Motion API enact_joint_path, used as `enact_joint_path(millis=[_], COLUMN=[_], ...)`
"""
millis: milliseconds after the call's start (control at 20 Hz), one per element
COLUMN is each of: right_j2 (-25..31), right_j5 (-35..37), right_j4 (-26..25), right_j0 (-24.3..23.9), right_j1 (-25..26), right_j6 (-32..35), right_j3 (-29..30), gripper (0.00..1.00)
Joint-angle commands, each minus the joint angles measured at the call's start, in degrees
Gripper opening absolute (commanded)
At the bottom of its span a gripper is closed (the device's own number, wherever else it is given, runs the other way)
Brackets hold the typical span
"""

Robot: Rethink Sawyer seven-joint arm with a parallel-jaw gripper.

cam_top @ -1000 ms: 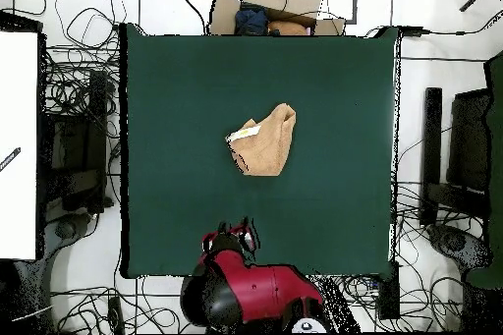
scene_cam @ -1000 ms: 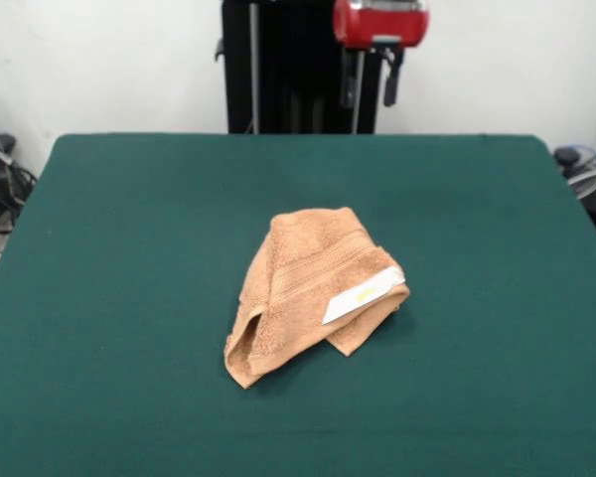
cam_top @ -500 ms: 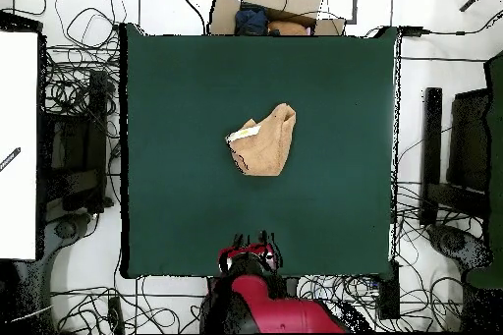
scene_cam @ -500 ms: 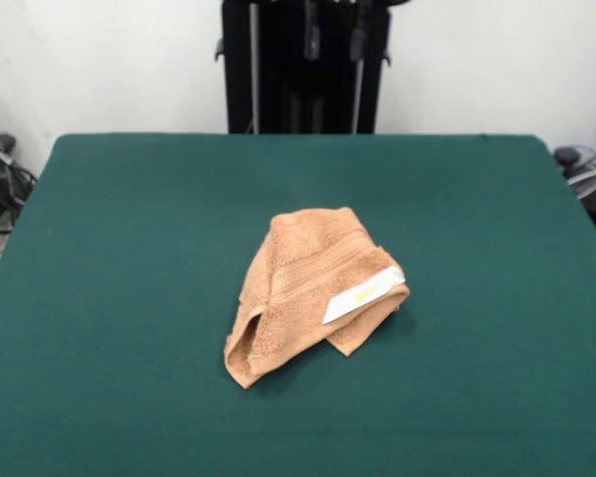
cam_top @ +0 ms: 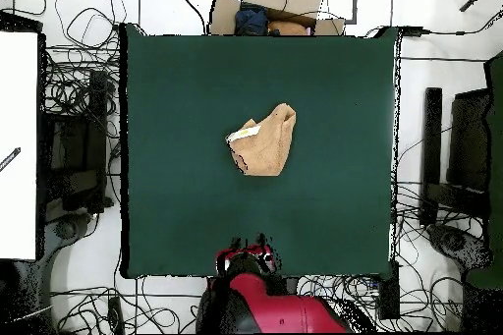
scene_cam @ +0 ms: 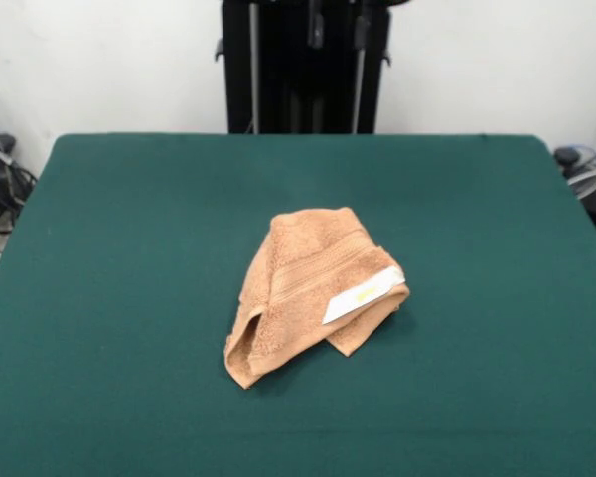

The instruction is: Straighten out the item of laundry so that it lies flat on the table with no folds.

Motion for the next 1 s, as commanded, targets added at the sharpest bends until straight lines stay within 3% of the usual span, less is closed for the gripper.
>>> enact_joint_path(millis=[50, 650, 1000], right_j2=[5.2, -4.1, -5.7], right_j5=[7.7, -2.1, -6.5], right_j4=[3.1, -0.8, -0.3], right_j0=[3.1, 11.0, 12.0], right_j1=[6.5, 19.3, 26.9], right_j6=[5.4, 7.9, 7.5], right_j3=[-9.0, -19.1, -24.5], gripper=[1.00, 1.00, 1.00])
